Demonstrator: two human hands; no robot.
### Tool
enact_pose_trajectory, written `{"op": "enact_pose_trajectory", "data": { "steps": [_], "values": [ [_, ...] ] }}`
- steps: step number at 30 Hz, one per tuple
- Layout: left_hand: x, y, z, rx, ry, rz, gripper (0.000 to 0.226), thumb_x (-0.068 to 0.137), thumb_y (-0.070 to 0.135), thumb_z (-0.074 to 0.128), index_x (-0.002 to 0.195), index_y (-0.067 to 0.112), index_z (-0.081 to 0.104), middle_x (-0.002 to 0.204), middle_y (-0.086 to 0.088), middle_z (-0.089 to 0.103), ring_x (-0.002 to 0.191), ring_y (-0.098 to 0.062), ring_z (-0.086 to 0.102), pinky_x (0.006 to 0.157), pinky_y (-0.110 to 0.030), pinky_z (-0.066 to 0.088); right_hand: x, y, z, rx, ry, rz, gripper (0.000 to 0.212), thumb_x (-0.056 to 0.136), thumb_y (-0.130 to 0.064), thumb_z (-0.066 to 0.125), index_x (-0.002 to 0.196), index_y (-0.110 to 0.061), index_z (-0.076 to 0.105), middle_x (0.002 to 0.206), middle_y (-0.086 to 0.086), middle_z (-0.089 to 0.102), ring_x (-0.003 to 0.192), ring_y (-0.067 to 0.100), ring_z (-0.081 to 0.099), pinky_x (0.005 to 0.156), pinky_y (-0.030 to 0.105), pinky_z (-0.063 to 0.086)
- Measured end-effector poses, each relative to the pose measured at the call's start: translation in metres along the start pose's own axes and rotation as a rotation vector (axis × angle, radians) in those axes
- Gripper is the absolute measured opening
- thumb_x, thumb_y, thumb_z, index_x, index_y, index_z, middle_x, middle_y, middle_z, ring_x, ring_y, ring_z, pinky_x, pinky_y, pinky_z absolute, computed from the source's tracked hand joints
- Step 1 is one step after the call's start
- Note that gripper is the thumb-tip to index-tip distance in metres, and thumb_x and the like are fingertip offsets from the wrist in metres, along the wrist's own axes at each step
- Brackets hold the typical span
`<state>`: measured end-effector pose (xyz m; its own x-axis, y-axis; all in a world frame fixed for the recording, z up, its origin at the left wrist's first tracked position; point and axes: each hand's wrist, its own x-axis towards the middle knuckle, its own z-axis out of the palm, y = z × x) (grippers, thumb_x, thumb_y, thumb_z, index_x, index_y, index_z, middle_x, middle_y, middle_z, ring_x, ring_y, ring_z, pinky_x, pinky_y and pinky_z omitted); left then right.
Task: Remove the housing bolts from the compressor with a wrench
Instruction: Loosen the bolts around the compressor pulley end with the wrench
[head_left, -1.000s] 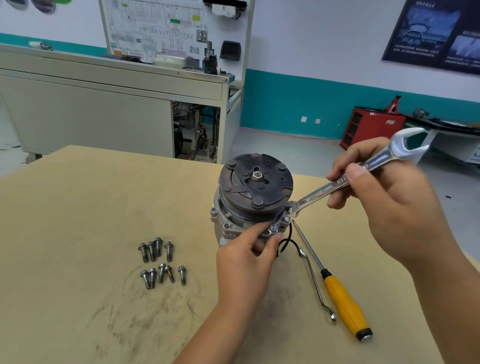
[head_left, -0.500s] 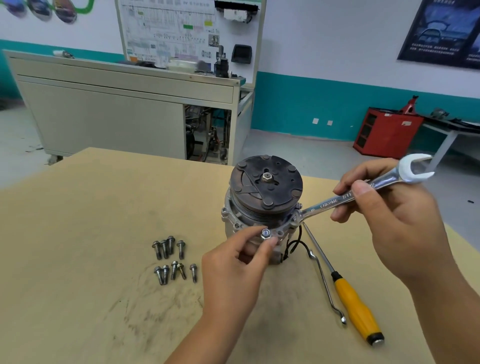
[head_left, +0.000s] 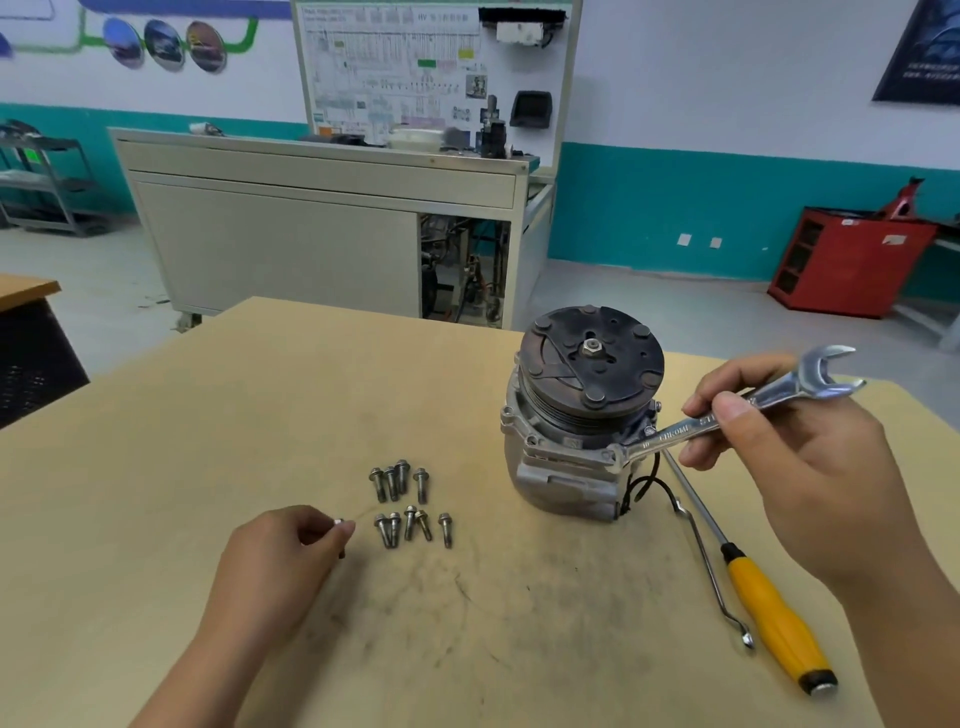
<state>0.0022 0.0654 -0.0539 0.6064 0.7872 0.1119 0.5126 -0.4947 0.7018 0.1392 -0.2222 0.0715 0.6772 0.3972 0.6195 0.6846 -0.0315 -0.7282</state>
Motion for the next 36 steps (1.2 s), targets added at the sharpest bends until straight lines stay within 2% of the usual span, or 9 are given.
{"op": "enact_pose_trajectory", "data": {
  "steps": [6, 17, 20, 24, 30, 36],
  "values": [
    [0.006, 0.004, 0.011, 0.096, -0.037, 0.015, 0.032, 0.083, 0.037, 0.069, 0.054, 0.023, 0.064, 0.054, 0.010, 0.061, 0.058, -0.009, 0.056, 0.049, -0.025, 0.033, -0.003, -0.001, -0.006, -0.002, 0.034, 0.008, 0.024, 0.093, 0.003, 0.045, 0.082, -0.015, 0.057, 0.086, 0.002, 0.064, 0.059, 0.013, 0.065, 0.058, 0.014, 0.051],
    [0.008, 0.004, 0.022, 0.217, 0.018, 0.106, 0.030, 0.084, 0.045, 0.065, 0.064, 0.023, 0.062, 0.063, 0.007, 0.060, 0.064, -0.016, 0.055, 0.050, -0.026, 0.033, -0.008, 0.003, -0.019, -0.060, 0.083, 0.035, 0.022, 0.093, 0.000, 0.047, 0.082, -0.016, 0.058, 0.083, -0.001, 0.065, 0.060, 0.013, 0.065, 0.058, 0.013, 0.051],
    [0.008, 0.003, 0.023, 0.280, 0.038, 0.145, 0.031, 0.084, 0.047, 0.064, 0.062, 0.025, 0.060, 0.063, 0.008, 0.057, 0.067, -0.018, 0.054, 0.051, -0.027, 0.032, -0.007, 0.005, -0.020, -0.106, 0.107, 0.029, 0.024, 0.094, -0.001, 0.048, 0.082, -0.019, 0.057, 0.078, -0.001, 0.065, 0.062, 0.011, 0.066, 0.059, 0.012, 0.051],
    [0.007, 0.002, 0.022, 0.241, 0.054, 0.160, 0.033, 0.083, 0.045, 0.066, 0.058, 0.025, 0.059, 0.061, 0.008, 0.057, 0.064, -0.019, 0.054, 0.052, -0.028, 0.034, -0.003, 0.008, -0.021, -0.118, 0.147, 0.021, 0.023, 0.094, -0.004, 0.048, 0.084, -0.023, 0.057, 0.082, -0.003, 0.066, 0.065, 0.010, 0.067, 0.063, 0.013, 0.051],
    [0.007, 0.008, 0.021, 0.260, 0.084, 0.187, 0.037, 0.087, 0.044, 0.059, 0.056, 0.024, 0.058, 0.062, 0.007, 0.058, 0.064, -0.021, 0.055, 0.054, -0.029, 0.038, 0.013, 0.008, -0.022, -0.167, 0.084, 0.033, 0.017, 0.093, -0.009, 0.051, 0.085, -0.024, 0.056, 0.071, 0.001, 0.065, 0.064, 0.009, 0.066, 0.062, 0.016, 0.052],
    [0.019, 0.022, 0.017, 0.278, 0.086, 0.195, 0.030, 0.090, 0.043, 0.057, 0.070, 0.021, 0.063, 0.070, 0.004, 0.062, 0.070, -0.024, 0.057, 0.057, -0.030, 0.041, 0.031, 0.010, -0.023, -0.162, 0.023, 0.103, 0.008, 0.093, -0.014, 0.051, 0.086, -0.016, 0.055, 0.075, -0.003, 0.068, 0.063, 0.012, 0.067, 0.064, 0.024, 0.056]
  ]
}}
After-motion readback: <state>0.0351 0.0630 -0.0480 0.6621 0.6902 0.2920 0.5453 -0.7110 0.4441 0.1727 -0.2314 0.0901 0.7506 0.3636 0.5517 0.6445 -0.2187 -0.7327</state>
